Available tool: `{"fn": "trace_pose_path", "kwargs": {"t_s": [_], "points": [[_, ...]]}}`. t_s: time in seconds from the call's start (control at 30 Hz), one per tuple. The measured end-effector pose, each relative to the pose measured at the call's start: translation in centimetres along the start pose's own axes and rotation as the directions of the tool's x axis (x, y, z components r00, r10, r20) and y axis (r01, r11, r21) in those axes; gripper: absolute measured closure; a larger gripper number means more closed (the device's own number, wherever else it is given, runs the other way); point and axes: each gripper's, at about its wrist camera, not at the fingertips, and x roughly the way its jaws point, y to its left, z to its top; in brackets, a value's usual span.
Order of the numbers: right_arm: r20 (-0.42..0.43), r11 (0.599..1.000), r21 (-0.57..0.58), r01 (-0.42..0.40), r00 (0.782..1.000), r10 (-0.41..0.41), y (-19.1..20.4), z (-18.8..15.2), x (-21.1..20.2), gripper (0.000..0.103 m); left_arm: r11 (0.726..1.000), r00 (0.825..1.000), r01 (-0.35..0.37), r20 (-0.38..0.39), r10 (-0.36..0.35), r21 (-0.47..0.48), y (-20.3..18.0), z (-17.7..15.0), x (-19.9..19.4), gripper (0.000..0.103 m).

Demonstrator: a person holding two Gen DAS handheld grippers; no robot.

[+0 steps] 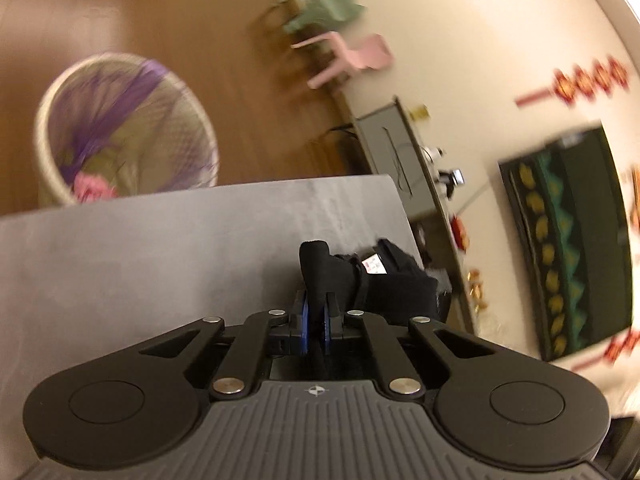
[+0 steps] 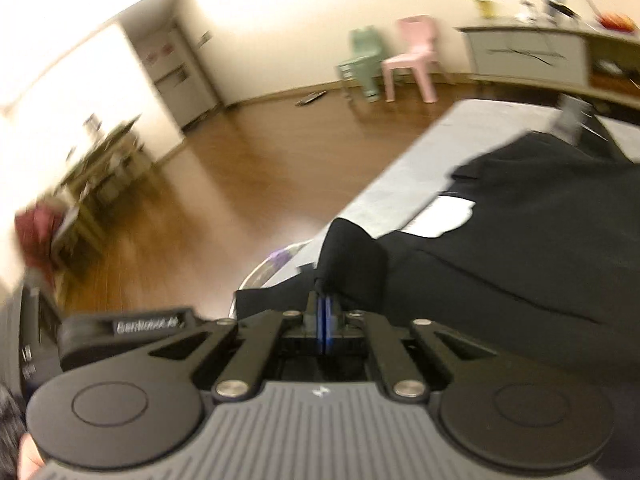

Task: Fold clothes

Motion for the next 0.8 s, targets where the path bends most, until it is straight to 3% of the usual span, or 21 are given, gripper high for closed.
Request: {"fn": "trace_pose_path", "kwargs": {"t_s": [0.1, 0.2, 0.23, 0.3, 0.37, 0.47, 0.5, 0.57, 0.63, 0.7, 0.73, 0.8], "points": [[-0.021, 0.997, -0.065, -0.029, 0.999, 0.028, 1.7, -0.2, 1.5, 0.100, 0.999, 1.000, -0.023, 0.005, 0.023, -0.027, 0.2, 0.4, -0.8, 0.097], [-0.059, 0.992, -0.117, -0.036, 0.998, 0.029, 2.7, -1.1, 2.9, 0.097, 0.997, 0.990, -0.063, 0.130, 0.057, 0.040, -0.9, 1.1, -3.4, 0.096], [-0.066, 0.991, -0.125, -0.048, 0.997, 0.040, 2.8, -1.4, 2.9, 0.092, 0.995, 0.983, -0.076, 0.173, 0.064, 0.063, -1.4, 1.3, -4.2, 0.096], [-0.071, 0.989, -0.102, -0.105, 0.993, 0.098, 2.8, -1.8, 1.8, 0.086, 0.990, 0.976, -0.032, 0.219, 0.001, 0.138, -2.6, 1.2, -5.5, 0.096], [-0.023, 0.982, -0.021, -0.186, 0.982, 0.185, 1.7, -2.3, -1.1, 0.070, 0.972, 0.983, 0.058, 0.158, -0.095, 0.227, -3.9, 0.6, -5.0, 0.096], [0.104, 0.977, 0.076, -0.200, 0.976, 0.192, -1.5, -3.7, -6.6, 0.068, 0.926, 0.981, 0.184, -0.005, -0.193, 0.331, -5.9, -0.9, -3.0, 0.096], [0.138, 0.980, 0.098, -0.174, 0.977, 0.160, -2.6, -4.2, -8.3, 0.068, 0.924, 0.986, 0.164, -0.031, -0.164, 0.344, -6.1, -1.2, -2.2, 0.096], [0.165, 0.992, 0.120, -0.043, 0.986, 0.023, -4.9, -5.1, -10.6, 0.067, 0.928, 0.996, 0.087, -0.063, -0.069, 0.362, -6.1, -1.7, -0.6, 0.096], [0.145, 0.986, 0.142, 0.092, 0.983, -0.113, -7.2, -5.9, -12.1, 0.067, 0.924, 0.995, 0.010, -0.094, 0.028, 0.383, -6.2, -2.3, 1.1, 0.096], [0.095, 0.962, 0.164, 0.217, 0.968, -0.234, -9.4, -6.6, -13.4, 0.067, 0.947, 0.992, -0.055, -0.094, 0.089, 0.317, -4.5, -1.5, 1.6, 0.096], [0.068, 0.946, 0.171, 0.275, 0.955, -0.290, -10.5, -7.1, -14.1, 0.067, 0.957, 0.989, -0.087, -0.094, 0.117, 0.277, -3.5, -1.1, 1.8, 0.102], [0.006, 0.918, 0.197, 0.345, 0.936, -0.353, -12.7, -8.2, -15.4, 0.067, 0.967, 0.989, -0.103, -0.079, 0.124, 0.234, -2.9, -0.7, 1.2, 0.102]]}}
